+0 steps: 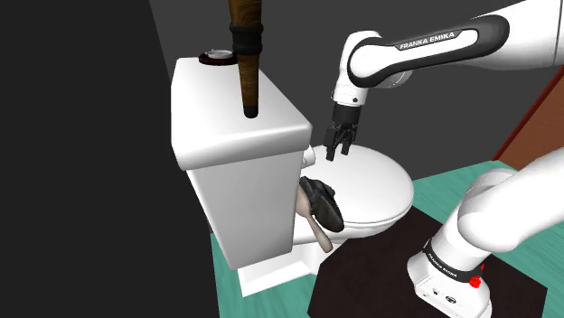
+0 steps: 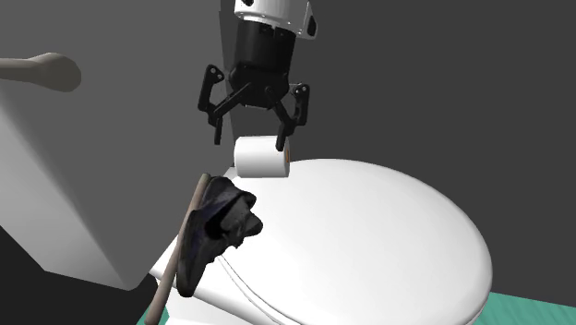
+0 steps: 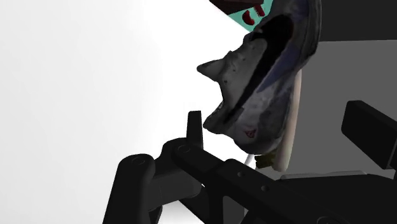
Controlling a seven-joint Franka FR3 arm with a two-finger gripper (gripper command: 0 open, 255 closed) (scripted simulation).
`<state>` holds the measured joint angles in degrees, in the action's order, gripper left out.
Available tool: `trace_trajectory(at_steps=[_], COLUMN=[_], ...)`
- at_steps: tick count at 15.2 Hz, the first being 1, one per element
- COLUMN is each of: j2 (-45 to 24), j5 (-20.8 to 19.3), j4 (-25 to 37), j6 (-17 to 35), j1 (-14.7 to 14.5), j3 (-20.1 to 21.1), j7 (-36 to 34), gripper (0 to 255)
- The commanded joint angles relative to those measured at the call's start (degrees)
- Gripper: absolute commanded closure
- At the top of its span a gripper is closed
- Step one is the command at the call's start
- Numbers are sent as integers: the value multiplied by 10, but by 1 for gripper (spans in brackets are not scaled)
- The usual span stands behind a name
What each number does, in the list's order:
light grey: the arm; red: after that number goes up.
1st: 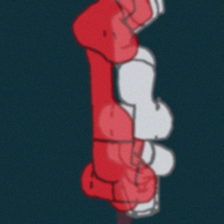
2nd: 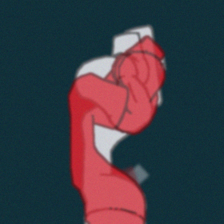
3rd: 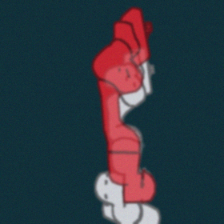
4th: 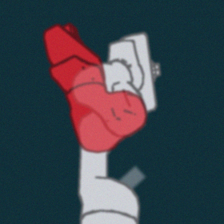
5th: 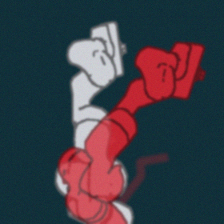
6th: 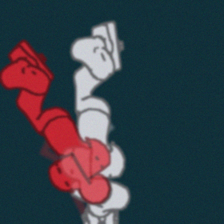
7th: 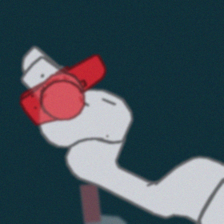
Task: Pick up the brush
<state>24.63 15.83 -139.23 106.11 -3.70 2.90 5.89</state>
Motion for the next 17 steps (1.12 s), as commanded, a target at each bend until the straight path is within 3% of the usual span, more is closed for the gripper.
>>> trace_trajectory(at_steps=[1,11,17], j2=[-38,-237,-263], j5=[15,87,97], j4=[10,101,89], j6=[33,168,205], j1=[-6,-38,-41], j3=[4,34,36], j7=[2,5,20], gripper=[0,0,0])
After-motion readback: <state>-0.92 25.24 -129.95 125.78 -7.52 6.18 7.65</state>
